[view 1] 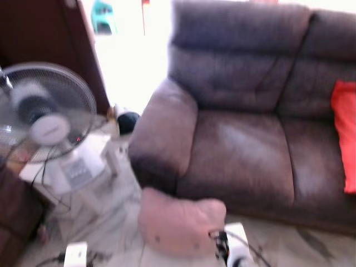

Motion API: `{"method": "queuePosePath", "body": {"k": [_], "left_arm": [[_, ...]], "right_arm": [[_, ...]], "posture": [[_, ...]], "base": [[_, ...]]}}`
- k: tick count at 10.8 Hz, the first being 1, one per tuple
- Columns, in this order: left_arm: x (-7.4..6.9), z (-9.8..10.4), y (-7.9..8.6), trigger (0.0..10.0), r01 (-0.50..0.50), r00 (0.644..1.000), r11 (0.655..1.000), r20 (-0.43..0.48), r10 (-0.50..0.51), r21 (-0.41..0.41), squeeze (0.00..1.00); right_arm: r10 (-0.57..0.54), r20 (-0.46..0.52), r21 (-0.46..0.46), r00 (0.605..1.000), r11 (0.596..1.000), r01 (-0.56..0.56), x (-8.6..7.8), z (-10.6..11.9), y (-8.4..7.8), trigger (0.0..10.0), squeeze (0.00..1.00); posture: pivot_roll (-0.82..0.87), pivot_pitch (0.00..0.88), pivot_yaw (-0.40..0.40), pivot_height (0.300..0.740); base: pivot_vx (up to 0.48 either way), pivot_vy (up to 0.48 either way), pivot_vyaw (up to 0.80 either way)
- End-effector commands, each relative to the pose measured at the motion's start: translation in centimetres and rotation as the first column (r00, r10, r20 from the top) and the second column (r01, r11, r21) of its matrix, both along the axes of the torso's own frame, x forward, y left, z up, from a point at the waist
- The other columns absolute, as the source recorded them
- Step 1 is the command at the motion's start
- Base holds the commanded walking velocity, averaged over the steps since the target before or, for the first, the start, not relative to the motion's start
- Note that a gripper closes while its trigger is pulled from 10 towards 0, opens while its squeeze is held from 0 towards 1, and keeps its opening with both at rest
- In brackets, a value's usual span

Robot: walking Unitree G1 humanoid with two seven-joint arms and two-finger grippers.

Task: Move the pillow to the sofa from floor

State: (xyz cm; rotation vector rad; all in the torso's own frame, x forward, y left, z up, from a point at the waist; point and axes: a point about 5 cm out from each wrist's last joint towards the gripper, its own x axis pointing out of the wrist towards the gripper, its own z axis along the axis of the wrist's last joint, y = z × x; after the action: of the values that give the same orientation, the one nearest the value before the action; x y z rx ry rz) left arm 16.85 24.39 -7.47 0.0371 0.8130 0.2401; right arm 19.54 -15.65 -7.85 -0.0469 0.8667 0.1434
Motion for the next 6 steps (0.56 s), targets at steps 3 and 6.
{"method": "queuePosePath", "body": {"k": [3,6], "left_arm": [[-0.33,-0.14,0.07,10.0,0.006,1.0,1.0,-0.013,-0.006,0.006,0.0],[0.04,-0.01,-0.25,10.0,0.014,1.0,1.0,0.005,-0.014,0.004,0.0]], "right_arm": [[-0.003,-0.008,0.006,1.0,1.0,0.004,-0.14,-0.09,0.11,10.0,0.0],[-0.008,-0.001,0.008,1.0,1.0,0.008,-0.05,-0.02,0.0,10.0,0.0]], "posture": [[0.14,0.074,0.011,0.74],[0.14,0.082,0.01,0.74]], "base": [[0.269,0.0,0.0],[0.271,0.0,0.0]]}}
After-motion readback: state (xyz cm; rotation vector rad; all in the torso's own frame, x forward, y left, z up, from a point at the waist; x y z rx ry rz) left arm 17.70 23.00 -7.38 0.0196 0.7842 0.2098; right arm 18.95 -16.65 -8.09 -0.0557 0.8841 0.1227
